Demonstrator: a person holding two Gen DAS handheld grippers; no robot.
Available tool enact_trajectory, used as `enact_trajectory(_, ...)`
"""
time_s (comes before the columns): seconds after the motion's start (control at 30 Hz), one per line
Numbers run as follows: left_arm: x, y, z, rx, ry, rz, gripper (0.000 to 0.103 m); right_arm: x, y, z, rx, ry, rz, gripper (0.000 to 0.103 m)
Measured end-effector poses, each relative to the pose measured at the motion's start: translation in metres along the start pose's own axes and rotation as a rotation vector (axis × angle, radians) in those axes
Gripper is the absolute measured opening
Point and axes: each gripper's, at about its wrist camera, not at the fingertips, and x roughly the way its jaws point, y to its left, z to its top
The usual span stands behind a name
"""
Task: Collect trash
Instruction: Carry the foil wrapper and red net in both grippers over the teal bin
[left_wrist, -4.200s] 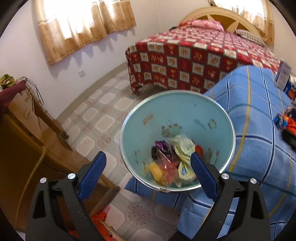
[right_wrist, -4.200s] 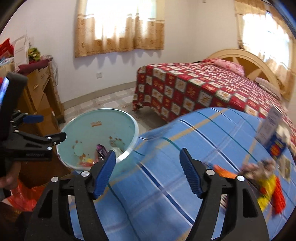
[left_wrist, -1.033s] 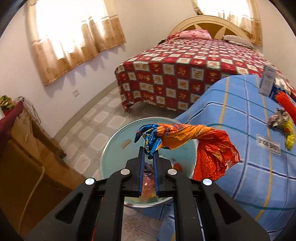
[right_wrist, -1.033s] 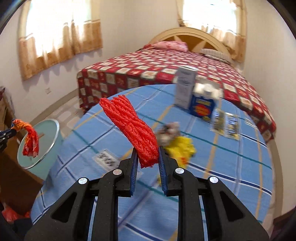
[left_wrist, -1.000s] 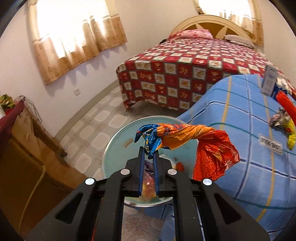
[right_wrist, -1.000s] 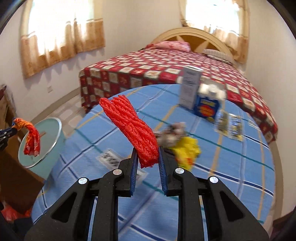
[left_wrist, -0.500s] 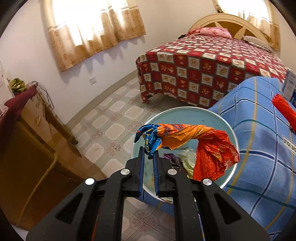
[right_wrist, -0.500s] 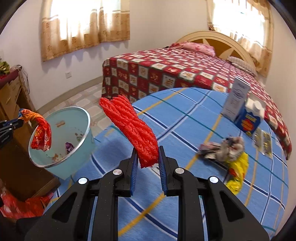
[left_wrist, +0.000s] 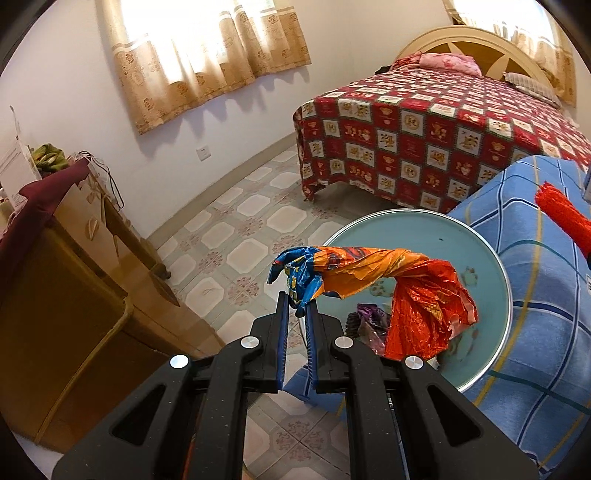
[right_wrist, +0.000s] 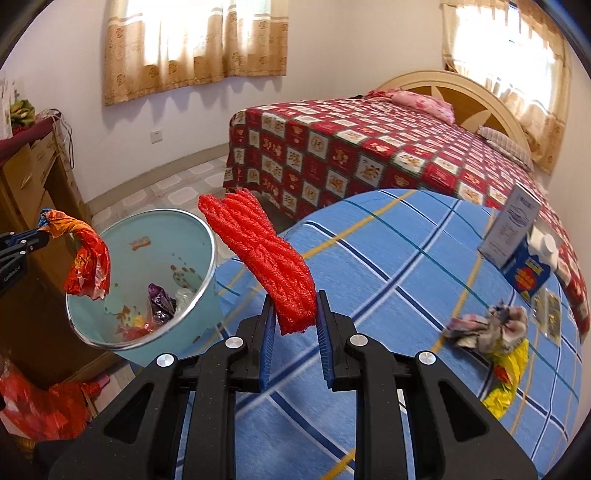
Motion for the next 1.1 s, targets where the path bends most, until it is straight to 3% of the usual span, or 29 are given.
enact_trajectory(1.1, 0.012, 0.022, 0.003, -0.054, 0.025, 0.027, 0.009, 0.027, 0.053, 0.022, -0.105, 0.016, 0.052, 0.022)
